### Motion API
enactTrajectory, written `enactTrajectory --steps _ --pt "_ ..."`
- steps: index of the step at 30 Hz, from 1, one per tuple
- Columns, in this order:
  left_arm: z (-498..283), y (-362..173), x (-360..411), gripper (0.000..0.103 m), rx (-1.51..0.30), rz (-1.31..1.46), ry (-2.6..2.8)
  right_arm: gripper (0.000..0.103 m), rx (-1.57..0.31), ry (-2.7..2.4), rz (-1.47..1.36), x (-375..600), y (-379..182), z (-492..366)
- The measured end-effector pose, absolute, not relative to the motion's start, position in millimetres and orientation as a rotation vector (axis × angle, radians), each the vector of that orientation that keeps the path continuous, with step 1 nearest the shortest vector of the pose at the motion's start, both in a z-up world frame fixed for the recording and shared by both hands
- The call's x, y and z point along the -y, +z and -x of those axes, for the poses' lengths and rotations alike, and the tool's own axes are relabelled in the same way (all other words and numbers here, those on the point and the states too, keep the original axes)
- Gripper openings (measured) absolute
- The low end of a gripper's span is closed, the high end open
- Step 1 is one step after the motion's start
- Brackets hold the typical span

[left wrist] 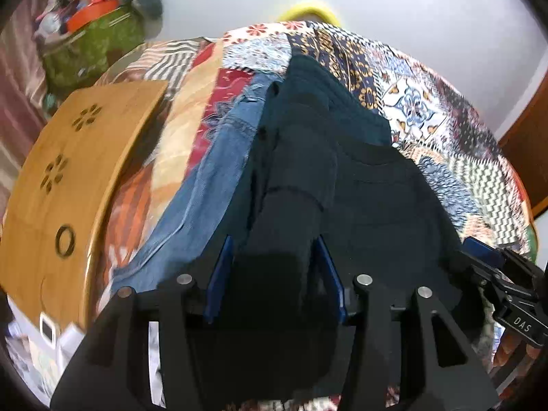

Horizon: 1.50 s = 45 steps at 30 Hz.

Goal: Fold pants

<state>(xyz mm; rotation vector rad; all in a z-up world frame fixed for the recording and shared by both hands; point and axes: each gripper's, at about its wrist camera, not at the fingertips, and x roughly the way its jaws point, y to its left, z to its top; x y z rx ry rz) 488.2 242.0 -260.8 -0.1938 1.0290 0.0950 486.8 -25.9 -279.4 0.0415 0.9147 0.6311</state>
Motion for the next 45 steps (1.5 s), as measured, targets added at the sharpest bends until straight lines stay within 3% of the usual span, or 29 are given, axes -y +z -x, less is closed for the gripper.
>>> enactTrajectory --steps 8,16,25,30,32,34,38,45 --pt "-404 -167 -217 0.05 -0.869 0.097 0.12 0.044 -0.654 0.672 -0.036 75 -176 -403" --pt "-276 -44 -160 0.05 -0.553 0.034 0.064 0.045 -0.329 0.742 -0.025 113 -67 -279" --pt "-138 13 -113 0.051 -0.315 -0.028 0.079 0.045 -0.141 0.738 -0.016 132 -32 -165" --pt "-87 13 -98 0.071 -0.253 -0.038 0.103 0.062 -0.123 0.711 -0.033 134 -38 -142" --pt "-78 13 -96 0.077 -0.245 -0.031 0.11 0.077 -0.112 0.682 -0.029 134 -40 -138" --pt "-70 12 -95 0.089 -0.235 -0.024 0.108 0.087 -0.104 0.656 -0.03 136 -41 -137" --pt "-56 14 -91 0.1 -0.199 -0.025 0.118 0.103 -0.102 0.626 -0.032 139 -40 -135" --pt "-50 16 -87 0.102 -0.181 -0.008 0.114 0.103 -0.103 0.619 -0.027 141 -44 -135"
